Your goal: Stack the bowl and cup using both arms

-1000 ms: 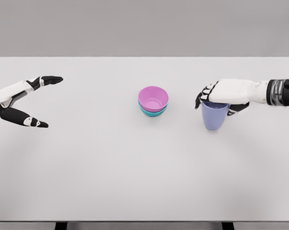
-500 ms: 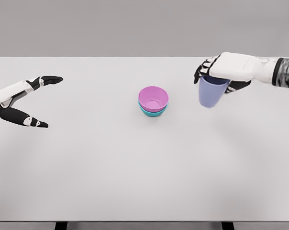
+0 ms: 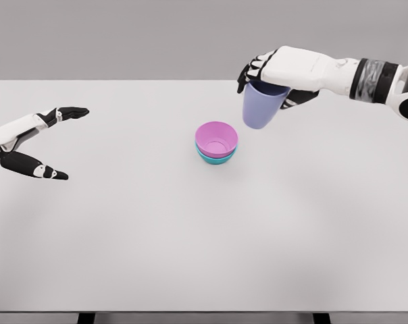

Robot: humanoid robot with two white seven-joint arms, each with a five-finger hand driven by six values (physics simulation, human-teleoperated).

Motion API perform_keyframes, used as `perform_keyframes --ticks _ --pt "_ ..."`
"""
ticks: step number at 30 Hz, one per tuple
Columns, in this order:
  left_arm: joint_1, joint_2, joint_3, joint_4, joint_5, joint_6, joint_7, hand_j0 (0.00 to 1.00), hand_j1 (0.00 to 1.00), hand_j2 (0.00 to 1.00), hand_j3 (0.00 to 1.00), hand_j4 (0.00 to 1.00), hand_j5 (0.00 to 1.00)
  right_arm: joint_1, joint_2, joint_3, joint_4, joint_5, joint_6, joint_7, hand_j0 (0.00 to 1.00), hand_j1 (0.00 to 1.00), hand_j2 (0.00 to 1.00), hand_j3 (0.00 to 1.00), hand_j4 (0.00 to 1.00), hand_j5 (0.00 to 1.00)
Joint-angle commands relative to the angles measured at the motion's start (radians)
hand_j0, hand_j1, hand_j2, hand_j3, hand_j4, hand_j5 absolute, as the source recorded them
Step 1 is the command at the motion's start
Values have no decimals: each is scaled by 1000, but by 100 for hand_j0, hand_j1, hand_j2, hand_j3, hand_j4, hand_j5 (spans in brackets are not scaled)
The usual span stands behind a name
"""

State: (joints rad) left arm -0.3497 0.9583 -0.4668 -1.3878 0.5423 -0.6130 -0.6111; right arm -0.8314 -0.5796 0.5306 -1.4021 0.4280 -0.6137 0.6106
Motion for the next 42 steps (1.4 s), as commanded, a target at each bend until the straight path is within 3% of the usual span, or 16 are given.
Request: perform_keyframes --ticks 1,13,19,42 --pt "0 2 0 0 8 2 0 100 100 100 100 100 100 0 40 0 -2 -3 3 0 58 58 58 58 58 58" --pt "3 0 0 0 8 2 0 100 100 100 100 100 100 -8 147 16 -2 25 3 0 58 58 58 58 58 58" --pt "3 0 0 0 8 2 0 100 100 100 100 100 100 -8 162 52 61 71 3 0 59 59 59 59 59 59" --pt "5 2 0 -3 7 2 0 100 100 100 100 100 100 -23 202 124 166 141 3 0 62 62 62 62 62 62"
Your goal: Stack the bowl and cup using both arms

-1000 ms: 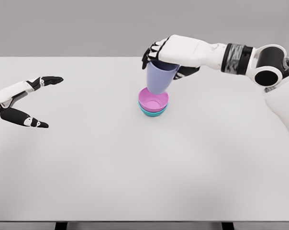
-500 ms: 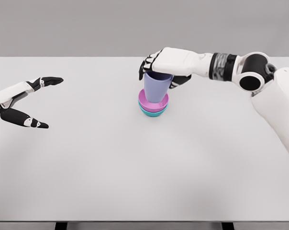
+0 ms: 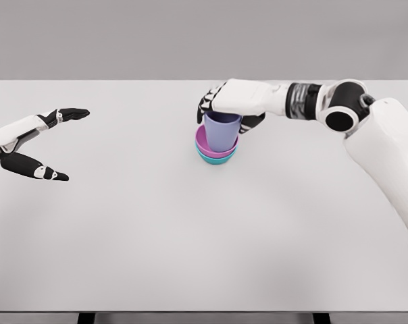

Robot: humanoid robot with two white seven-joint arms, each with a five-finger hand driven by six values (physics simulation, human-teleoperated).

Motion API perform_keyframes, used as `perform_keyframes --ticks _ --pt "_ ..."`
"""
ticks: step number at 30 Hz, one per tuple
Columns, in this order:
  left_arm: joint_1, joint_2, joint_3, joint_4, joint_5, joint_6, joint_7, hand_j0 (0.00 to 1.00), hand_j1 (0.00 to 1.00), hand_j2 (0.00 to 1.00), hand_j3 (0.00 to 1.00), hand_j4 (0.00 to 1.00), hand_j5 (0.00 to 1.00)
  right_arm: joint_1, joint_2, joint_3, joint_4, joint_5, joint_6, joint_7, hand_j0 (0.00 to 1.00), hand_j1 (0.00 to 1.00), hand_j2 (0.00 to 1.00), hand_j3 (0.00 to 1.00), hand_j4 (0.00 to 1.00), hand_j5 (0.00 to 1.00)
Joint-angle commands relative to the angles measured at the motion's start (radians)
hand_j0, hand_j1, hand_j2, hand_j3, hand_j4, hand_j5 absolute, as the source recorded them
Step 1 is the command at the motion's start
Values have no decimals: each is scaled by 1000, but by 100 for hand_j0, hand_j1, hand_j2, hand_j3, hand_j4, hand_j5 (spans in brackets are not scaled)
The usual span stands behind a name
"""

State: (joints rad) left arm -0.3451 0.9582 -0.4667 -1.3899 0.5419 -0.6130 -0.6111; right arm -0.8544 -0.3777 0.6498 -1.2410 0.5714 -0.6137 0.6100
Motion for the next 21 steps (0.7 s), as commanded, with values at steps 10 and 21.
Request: perform_keyframes --ticks 10,21 --pt "0 2 0 -1 7 2 0 100 100 100 100 100 100 -3 -12 4 -94 -8 3 1 100 100 100 100 100 100" --pt "0 1 0 -1 9 2 0 100 100 100 100 100 100 15 -155 -235 -132 -19 3 1 100 100 100 100 100 100"
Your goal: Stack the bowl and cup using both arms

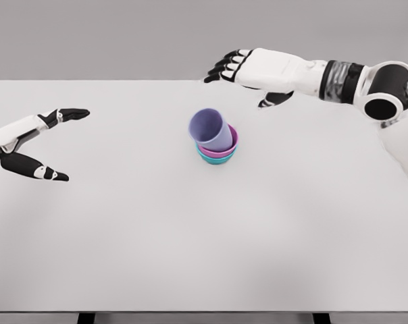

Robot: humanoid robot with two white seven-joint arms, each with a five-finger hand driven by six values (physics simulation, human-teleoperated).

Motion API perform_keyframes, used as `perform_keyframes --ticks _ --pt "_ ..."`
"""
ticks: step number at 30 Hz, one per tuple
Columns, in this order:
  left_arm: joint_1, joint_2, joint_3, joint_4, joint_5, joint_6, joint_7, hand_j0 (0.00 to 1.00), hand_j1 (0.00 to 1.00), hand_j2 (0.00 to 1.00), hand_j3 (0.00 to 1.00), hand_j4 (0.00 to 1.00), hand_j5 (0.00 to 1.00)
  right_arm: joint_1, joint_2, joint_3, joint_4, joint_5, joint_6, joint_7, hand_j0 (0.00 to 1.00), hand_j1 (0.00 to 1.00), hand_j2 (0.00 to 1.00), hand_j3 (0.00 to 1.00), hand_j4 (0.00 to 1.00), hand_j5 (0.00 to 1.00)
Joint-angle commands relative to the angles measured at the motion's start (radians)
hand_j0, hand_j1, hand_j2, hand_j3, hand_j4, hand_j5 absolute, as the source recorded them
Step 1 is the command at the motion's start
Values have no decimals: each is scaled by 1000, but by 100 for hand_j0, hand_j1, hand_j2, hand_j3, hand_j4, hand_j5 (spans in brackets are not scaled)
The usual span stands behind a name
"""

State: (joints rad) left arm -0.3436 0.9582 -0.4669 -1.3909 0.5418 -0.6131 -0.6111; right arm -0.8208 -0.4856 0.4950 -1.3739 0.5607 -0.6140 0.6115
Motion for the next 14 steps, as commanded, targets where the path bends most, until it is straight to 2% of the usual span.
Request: perform_keyframes --ticks 1,3,5,6,14 --pt "0 1 1 0 9 2 0 100 100 100 100 100 100 0 -74 -116 22 -8 3 -1 100 100 100 100 100 100" --pt "0 1 1 0 7 2 0 100 100 100 100 100 100 38 -120 -147 113 -7 3 -1 100 100 100 100 100 100" --pt "5 2 1 -2 7 2 0 100 100 100 100 100 100 52 -131 -147 206 -4 3 -1 100 100 100 100 100 100" --pt "5 2 2 -2 9 2 0 100 100 100 100 100 100 54 -137 -147 229 -4 3 -1 100 100 100 100 100 100" --pt "5 7 10 15 10 2 0 100 100 100 100 100 100 68 -146 -144 239 -4 3 -1 100 100 100 100 100 100"
